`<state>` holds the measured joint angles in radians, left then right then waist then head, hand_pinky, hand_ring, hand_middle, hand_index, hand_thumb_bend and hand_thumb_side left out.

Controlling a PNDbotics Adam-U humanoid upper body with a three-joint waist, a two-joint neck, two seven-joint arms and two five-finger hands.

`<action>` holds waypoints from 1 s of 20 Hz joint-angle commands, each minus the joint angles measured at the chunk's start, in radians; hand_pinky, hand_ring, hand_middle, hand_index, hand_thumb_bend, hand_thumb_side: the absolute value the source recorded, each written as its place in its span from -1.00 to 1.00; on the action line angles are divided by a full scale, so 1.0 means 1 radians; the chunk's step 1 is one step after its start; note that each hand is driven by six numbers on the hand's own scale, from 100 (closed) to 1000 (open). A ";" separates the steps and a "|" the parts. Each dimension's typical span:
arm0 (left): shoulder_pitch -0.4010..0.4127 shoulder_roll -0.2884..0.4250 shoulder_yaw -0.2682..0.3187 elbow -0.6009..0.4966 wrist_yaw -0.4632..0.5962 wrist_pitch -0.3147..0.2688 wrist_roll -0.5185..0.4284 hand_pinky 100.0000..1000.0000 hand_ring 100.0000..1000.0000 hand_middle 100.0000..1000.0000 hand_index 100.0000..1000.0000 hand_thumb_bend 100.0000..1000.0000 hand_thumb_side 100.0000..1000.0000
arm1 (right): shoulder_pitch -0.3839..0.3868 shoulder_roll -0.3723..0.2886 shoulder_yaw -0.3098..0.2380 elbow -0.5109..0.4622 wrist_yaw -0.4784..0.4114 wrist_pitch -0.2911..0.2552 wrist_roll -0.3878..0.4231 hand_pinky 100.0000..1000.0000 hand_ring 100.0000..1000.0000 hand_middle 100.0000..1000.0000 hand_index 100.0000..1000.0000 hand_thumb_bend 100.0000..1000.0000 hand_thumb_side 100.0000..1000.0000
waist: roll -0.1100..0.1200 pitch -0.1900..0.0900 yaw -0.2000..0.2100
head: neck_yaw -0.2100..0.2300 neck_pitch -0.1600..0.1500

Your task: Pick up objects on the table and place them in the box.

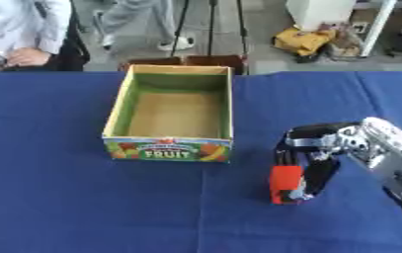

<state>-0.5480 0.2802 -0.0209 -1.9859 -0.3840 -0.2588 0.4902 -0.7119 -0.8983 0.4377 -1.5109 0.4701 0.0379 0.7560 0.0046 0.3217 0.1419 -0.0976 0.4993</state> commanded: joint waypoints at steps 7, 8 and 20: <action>-0.011 0.011 0.007 -0.014 0.002 0.002 0.005 0.52 0.72 0.66 0.87 -1.00 0.88 | -0.018 -0.002 -0.037 -0.002 -0.034 0.081 -0.103 -0.77 -0.12 -0.25 -0.12 -0.78 -0.69 | 0.005 -0.006 -0.002 | -0.003 -0.009; -0.011 0.011 0.007 -0.014 0.002 0.002 0.006 0.52 0.72 0.66 0.87 -1.00 0.88 | -0.020 -0.002 -0.043 -0.011 -0.044 0.091 -0.116 -0.78 -0.13 -0.26 -0.13 -0.82 -0.67 | 0.005 -0.007 -0.003 | -0.003 -0.009; -0.009 0.014 0.007 -0.014 0.001 0.003 0.007 0.51 0.72 0.66 0.87 -1.00 0.88 | -0.094 -0.009 -0.131 -0.145 -0.091 0.169 -0.211 -0.82 -0.17 -0.34 -0.10 -0.96 -0.48 | 0.002 -0.016 -0.008 | -0.001 -0.014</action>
<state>-0.5473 0.2801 -0.0206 -1.9859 -0.3840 -0.2551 0.4943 -0.7844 -0.8812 0.3335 -1.6278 0.3868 0.2009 0.5561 0.0046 0.3217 0.1351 -0.1001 0.4956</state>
